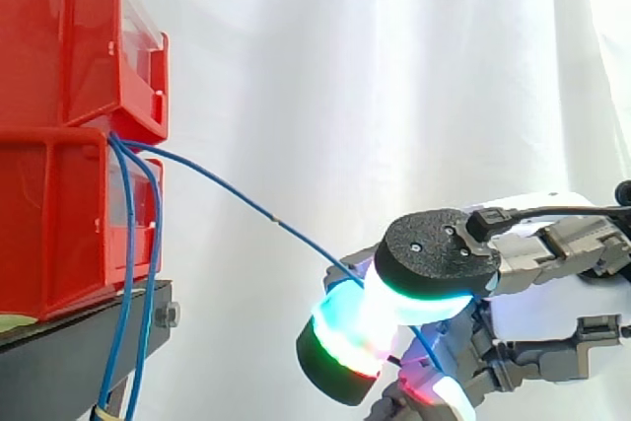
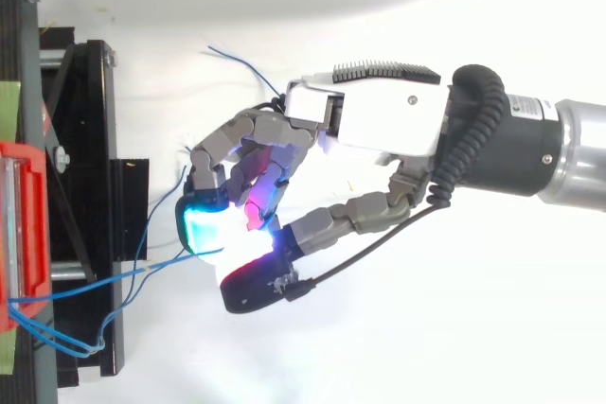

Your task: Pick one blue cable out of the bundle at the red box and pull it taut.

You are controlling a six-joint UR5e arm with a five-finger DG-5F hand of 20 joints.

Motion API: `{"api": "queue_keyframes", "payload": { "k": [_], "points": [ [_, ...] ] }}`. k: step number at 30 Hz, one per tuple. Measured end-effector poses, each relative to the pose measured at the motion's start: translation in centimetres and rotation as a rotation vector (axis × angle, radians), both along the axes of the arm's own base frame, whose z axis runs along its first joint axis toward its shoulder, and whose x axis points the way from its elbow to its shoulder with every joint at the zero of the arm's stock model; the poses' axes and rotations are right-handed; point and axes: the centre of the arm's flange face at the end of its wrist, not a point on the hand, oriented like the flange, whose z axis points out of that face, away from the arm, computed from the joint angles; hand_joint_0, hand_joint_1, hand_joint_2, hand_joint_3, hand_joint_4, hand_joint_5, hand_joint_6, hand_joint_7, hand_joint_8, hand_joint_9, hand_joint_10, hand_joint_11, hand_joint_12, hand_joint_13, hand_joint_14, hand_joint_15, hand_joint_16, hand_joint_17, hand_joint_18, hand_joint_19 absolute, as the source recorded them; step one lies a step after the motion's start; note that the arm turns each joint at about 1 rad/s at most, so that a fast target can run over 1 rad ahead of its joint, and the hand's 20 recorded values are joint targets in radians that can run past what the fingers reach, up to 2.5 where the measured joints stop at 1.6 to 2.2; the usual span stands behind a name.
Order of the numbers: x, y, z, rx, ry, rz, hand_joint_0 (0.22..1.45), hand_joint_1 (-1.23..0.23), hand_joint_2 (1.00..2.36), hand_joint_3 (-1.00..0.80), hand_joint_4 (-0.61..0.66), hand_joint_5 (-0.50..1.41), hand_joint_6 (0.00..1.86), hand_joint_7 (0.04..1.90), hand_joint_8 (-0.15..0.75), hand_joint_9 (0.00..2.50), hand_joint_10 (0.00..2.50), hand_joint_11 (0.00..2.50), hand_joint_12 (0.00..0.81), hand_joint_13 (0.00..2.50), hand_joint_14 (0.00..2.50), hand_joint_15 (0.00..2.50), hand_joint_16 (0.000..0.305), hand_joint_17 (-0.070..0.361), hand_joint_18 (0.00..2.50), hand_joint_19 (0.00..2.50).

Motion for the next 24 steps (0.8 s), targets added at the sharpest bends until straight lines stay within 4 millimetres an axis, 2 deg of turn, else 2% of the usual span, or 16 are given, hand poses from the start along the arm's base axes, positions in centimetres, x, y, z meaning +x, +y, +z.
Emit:
{"api": "queue_keyframes", "payload": {
  "k": [24],
  "points": [
    [0.0, 0.03, 0.0, 0.0, 0.0, 0.0, 0.63, -0.87, 1.02, -0.23, -0.02, -0.06, 0.92, 0.99, 0.369, 1.14, 0.01, 0.86, 0.351, 0.77, 0.01, 0.5, 0.036, 0.082, 0.33, 0.29]
  ]
}}
